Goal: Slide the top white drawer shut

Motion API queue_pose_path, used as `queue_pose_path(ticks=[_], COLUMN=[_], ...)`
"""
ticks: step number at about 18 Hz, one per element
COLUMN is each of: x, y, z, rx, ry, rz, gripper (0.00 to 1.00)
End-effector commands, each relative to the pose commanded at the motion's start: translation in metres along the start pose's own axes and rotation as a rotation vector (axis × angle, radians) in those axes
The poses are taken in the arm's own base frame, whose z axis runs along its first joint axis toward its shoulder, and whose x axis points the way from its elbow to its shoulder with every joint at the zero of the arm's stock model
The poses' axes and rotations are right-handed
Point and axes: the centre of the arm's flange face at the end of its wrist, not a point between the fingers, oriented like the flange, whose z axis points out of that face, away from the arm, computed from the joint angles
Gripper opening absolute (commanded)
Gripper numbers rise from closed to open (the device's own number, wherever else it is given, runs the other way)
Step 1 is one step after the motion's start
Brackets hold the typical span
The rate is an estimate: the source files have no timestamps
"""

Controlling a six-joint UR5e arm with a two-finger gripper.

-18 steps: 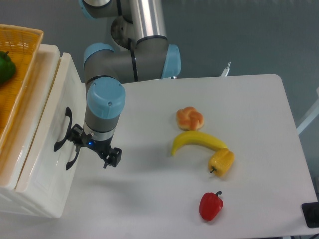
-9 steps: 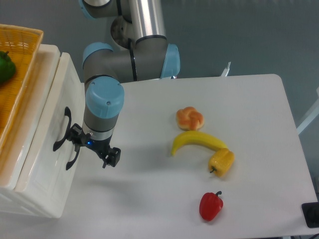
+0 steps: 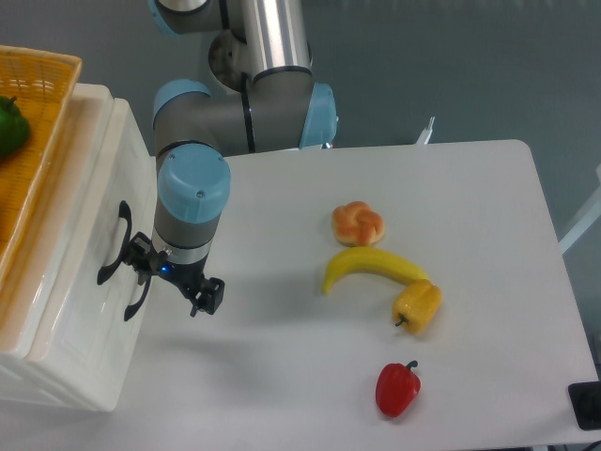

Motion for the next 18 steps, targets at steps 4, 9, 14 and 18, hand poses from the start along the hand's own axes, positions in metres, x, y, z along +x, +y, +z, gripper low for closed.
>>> queue_pose_path(ticks=[4,9,14,18], x=[-0.001,-0.014,-0.051,-0.083], y=[0.000,-0.001,0.008,0.023], z=[0.000,-0.010,-0.031,-0.047], rx=[0.001,0.007,-0.013,-0.006], ry=[-0.001,-0.028,-0.111,-0.139], rz=[0.004,0.027,0.050,0.120], gripper=[1.00,1.00,1.00,1.00])
